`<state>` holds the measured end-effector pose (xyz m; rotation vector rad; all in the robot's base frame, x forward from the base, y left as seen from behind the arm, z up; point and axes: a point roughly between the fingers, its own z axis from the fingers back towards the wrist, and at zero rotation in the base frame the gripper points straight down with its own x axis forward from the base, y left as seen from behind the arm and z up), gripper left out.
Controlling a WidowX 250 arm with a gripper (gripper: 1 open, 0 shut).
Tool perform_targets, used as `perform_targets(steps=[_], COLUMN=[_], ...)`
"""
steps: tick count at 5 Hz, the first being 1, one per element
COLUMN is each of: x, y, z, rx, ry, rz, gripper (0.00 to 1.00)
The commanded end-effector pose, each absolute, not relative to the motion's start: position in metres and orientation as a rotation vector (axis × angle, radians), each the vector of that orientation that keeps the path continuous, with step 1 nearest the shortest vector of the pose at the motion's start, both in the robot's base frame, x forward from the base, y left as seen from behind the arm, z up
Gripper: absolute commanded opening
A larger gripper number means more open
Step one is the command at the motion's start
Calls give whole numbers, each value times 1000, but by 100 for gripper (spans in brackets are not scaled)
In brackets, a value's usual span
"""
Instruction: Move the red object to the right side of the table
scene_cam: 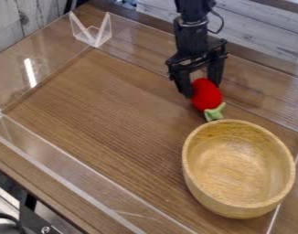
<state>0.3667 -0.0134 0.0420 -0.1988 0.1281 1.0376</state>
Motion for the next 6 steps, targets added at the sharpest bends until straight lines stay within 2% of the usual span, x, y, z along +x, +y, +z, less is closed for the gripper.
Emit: perform_targets(steps=[1, 6], x=[372, 374], y=[-17, -19], z=[58, 58], rx=[-220, -221], ry=[83, 70], rz=[1031, 1058], gripper=[100, 100])
